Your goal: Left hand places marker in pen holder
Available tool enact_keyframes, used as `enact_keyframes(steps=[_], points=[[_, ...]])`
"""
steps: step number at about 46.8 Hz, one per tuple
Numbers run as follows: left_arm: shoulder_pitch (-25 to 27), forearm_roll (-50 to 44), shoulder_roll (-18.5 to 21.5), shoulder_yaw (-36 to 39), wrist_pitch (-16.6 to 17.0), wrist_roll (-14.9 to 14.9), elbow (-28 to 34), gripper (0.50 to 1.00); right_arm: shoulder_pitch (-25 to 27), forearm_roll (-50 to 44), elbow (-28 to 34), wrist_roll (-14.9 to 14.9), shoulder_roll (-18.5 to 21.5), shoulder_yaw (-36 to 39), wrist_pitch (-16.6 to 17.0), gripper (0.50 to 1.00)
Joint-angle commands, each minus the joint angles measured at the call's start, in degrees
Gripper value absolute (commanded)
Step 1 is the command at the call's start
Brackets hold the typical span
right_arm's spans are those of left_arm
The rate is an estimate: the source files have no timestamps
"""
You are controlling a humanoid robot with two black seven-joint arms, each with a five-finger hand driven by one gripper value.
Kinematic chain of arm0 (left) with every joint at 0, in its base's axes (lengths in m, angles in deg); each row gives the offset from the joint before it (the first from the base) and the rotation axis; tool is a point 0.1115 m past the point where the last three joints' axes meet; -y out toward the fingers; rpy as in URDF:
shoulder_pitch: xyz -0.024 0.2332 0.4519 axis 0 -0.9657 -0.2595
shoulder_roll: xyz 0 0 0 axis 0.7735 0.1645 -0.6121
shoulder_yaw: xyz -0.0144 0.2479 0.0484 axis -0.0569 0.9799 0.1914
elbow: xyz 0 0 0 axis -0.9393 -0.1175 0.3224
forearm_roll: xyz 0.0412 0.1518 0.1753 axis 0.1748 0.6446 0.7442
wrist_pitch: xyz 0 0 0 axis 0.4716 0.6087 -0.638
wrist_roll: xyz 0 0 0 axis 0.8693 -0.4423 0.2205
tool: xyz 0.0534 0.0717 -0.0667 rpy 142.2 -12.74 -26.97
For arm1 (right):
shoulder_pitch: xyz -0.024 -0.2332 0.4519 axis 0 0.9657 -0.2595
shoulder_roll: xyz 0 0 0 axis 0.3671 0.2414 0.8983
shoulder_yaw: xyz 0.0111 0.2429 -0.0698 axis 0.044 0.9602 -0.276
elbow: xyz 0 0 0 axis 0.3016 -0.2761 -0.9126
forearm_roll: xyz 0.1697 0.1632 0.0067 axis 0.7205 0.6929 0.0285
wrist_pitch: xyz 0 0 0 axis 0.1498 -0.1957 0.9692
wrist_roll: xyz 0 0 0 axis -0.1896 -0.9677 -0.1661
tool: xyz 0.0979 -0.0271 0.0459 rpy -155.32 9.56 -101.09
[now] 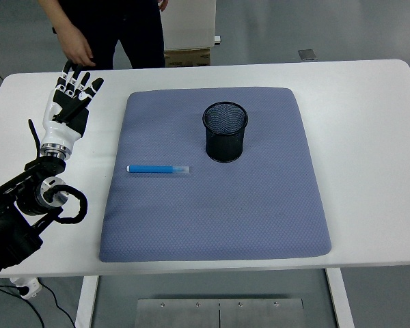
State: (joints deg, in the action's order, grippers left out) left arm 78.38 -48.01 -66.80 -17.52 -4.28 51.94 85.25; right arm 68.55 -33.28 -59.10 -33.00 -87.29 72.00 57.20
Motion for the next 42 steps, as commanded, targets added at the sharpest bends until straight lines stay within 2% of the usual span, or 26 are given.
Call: enact_keyframes(steps=[1,22,26,42], points=[[-0.02,0.47,0.05,0.10,0.08,0.01,0.01,1.000,0.00,0.03,0.00,0.05,0.00,0.00,-0.02,1.000],[0.15,-2.60,-0.30,-0.16,0.08,0.01,-0.08,1.000,0.00,0.03,0.00,-0.04,0.00,0.00,-0.02,1.000],[-0.02,-3.66,-1.09,-0.17,-0.80,0.01,0.01,1.000,0.00,-0.06,0.00,-0.04,0.00,0.00,-0.02,1.000],[1.12,-3.84,-0.30,-0.17,-1.41,0.01,0.01,1.000,0.00,0.03,0.00,-0.04,0.00,0.00,-0.02,1.000]])
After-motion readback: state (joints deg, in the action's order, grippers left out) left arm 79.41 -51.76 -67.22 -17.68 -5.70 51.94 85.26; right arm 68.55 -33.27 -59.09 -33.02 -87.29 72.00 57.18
